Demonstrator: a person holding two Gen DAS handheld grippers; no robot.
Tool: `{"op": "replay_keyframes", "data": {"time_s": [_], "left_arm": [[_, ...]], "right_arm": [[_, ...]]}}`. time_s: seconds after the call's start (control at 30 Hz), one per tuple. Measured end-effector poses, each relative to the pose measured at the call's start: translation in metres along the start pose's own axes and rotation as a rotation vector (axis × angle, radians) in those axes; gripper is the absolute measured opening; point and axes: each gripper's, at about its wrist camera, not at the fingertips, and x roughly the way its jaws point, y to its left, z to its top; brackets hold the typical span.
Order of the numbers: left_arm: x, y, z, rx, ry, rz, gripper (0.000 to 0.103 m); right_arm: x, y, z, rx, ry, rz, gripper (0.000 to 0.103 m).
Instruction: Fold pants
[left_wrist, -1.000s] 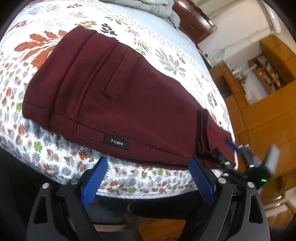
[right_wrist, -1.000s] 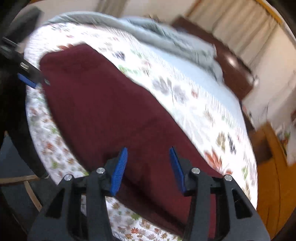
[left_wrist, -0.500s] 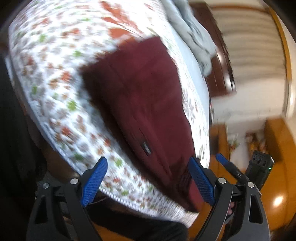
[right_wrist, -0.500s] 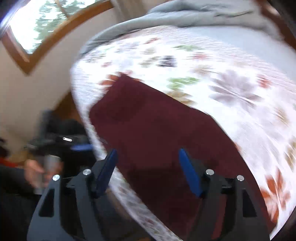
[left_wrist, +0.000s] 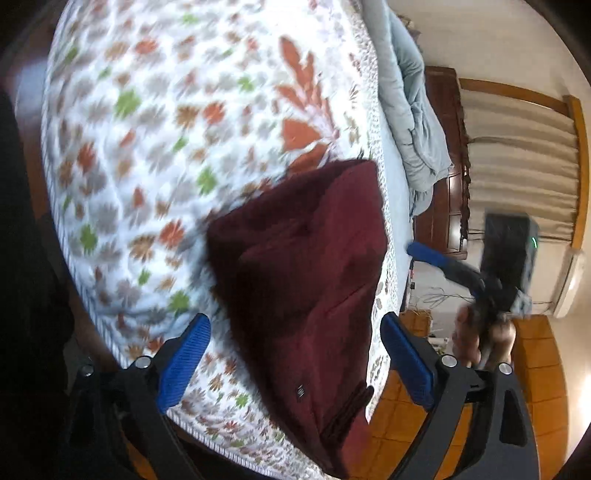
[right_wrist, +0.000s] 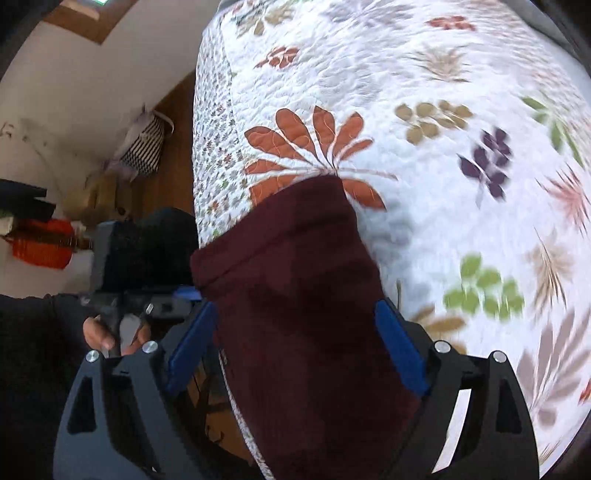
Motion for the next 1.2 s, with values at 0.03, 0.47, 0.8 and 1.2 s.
{"op": "replay_keyframes", "data": {"time_s": [0.03,0.47,0.8,1.2], "left_arm": [[-0.001,-0.004,0.003,0.009,-0.011,-0.026,0.093],[0.014,-0.002,0.015,0.010,-0.047,0.086,0.093],[0.021,0.009,0.019,-0.040,-0.025,-0.006,0.093],[0.001,0.006,0.017,0.009,-0.007,-0.067,0.034]], "right_arm": [[0.004,-0.001,0.008,-0.007,0.013,0.006,0.087],[0.051,-0.021,0.060,-0.039,0.133,0.104,0.087],[0.084,-0.025,0.083,-0.077,0.236,0.165,0.087],[0.062,-0.008,0.074,-0.119,0.232,0.085,0.024]]}}
